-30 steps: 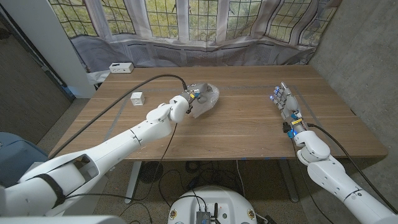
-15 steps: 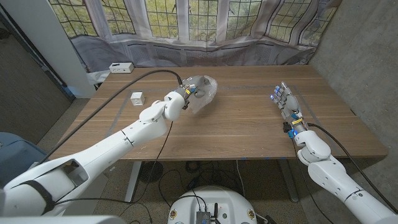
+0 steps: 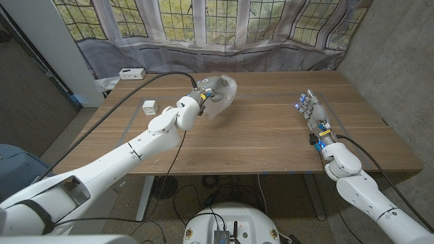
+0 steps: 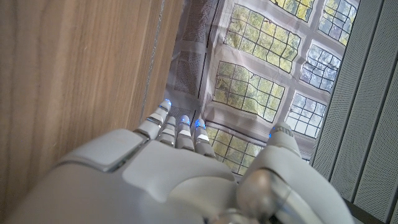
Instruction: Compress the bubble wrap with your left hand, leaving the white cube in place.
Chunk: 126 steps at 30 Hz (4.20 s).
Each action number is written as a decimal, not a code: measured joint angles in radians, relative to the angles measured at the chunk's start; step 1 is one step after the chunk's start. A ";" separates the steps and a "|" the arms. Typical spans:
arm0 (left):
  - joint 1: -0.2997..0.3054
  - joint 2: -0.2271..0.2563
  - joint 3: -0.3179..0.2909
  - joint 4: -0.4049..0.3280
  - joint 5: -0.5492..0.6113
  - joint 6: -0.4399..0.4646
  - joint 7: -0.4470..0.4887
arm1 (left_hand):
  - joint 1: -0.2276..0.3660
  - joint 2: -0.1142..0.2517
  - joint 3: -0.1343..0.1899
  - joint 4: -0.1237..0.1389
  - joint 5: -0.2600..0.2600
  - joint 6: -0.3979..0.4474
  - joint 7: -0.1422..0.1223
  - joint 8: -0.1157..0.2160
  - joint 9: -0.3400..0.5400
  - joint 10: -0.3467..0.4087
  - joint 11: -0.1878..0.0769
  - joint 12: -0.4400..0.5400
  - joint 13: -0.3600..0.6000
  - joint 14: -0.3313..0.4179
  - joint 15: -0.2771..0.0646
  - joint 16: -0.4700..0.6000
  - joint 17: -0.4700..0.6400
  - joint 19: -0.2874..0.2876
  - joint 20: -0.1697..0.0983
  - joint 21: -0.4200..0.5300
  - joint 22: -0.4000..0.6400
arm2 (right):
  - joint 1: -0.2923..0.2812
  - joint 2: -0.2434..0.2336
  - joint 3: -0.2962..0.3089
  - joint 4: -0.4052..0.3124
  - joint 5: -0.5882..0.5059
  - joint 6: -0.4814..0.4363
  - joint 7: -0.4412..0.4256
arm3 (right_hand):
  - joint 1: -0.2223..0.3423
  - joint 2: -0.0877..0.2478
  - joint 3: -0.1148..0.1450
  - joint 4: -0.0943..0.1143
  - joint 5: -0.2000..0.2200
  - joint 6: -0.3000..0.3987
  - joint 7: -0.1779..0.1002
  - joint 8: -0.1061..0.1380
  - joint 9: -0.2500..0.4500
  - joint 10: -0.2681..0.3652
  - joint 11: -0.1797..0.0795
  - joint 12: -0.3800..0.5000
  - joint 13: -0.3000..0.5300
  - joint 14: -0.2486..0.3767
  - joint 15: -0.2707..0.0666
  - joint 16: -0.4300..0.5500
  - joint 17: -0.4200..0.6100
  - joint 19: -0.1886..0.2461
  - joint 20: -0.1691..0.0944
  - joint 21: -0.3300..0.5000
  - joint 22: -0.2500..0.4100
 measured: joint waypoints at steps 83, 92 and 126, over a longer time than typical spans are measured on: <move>-0.049 -0.024 0.019 0.016 0.026 0.002 -0.116 | -0.160 -0.033 -0.028 0.005 0.009 -0.001 0.006 -0.133 0.005 0.022 0.014 -0.170 0.052 -0.097 0.038 -0.061 0.000 -0.242 0.069 0.081 -0.009 | -0.016 0.006 0.007 0.001 0.009 0.004 -0.002 | 0.000 0.000 0.004 -0.004 0.000 0.000 0.000 0.000 0.000 0.007 -0.003 0.000 0.000 0.000 0.000 0.000 0.000 0.000 0.000 0.000 0.000; -0.050 -0.032 0.017 0.031 0.015 -0.016 -0.103 | -0.004 -0.013 0.017 -0.025 0.016 0.068 0.015 -0.098 0.023 0.047 0.022 -0.146 0.082 -0.076 0.023 -0.043 0.010 -0.125 0.065 0.131 -0.009 | -0.016 0.008 0.006 0.004 0.011 0.004 -0.001 | 0.000 0.000 0.004 -0.004 0.000 0.000 0.000 0.000 0.000 0.007 -0.003 0.000 0.000 0.000 0.000 0.000 0.000 0.000 0.000 0.000 0.000; -0.026 -0.054 0.006 0.015 -0.027 0.010 -0.055 | 0.124 -0.077 0.044 -0.009 0.003 0.493 0.054 -0.009 0.033 0.366 0.005 -0.012 0.200 0.247 0.020 0.077 0.006 0.025 -0.046 0.318 -0.007 | -0.026 0.006 0.011 -0.004 0.011 0.005 -0.006 | 0.000 0.000 0.004 -0.004 0.000 0.000 0.000 0.000 0.000 0.007 -0.003 0.000 0.000 0.000 0.000 0.000 0.000 0.000 0.000 0.000 0.000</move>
